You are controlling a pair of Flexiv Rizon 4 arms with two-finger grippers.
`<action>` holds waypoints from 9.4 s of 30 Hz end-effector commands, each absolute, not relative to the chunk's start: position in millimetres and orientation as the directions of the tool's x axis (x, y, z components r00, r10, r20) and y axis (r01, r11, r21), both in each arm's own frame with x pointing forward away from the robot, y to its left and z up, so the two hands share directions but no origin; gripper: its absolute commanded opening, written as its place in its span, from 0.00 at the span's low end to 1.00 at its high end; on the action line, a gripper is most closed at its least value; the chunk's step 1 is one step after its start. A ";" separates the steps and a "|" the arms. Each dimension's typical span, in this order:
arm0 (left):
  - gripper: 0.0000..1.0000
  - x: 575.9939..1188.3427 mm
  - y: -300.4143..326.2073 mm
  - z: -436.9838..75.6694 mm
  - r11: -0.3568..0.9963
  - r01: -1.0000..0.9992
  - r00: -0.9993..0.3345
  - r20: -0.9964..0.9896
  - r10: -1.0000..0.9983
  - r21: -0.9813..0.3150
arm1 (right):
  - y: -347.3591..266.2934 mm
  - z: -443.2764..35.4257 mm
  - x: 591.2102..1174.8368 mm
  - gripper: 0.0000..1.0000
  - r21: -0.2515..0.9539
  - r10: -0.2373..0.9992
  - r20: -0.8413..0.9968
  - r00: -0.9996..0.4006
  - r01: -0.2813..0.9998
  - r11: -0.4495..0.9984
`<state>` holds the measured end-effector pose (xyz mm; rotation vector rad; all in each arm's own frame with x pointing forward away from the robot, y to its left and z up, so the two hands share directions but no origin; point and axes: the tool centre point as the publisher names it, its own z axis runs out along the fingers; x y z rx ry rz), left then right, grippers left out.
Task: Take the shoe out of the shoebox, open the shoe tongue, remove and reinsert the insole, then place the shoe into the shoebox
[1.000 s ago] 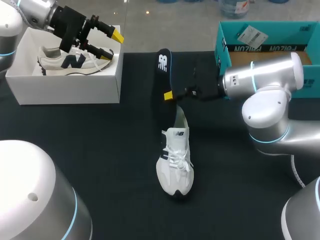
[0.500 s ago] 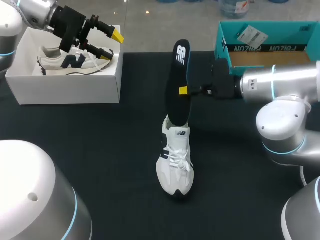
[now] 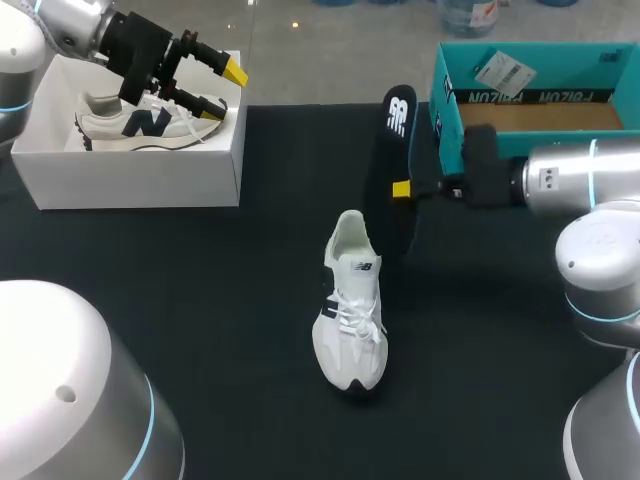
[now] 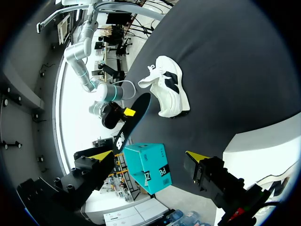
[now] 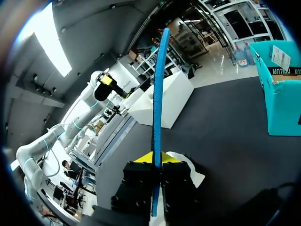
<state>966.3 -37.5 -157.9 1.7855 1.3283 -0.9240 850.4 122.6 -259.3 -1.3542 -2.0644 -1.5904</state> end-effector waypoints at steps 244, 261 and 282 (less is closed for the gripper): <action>1.00 967.0 -37.4 -157.7 -0.217 0.968 0.215 -0.863 0.458 0.126 | 180.1 -326.9 844.1 0.00 0.751 0.354 0.557 -0.751 0.638 0.171; 1.00 967.0 -37.4 -157.7 -0.217 0.968 0.215 -0.863 0.458 0.126 | 181.8 -343.8 820.0 0.00 0.728 0.351 0.594 -0.724 0.669 0.148; 1.00 967.0 -37.4 -157.7 -0.217 0.968 0.215 -0.863 0.458 0.126 | 175.6 -316.5 842.1 0.00 0.736 0.383 0.546 -0.745 0.645 0.205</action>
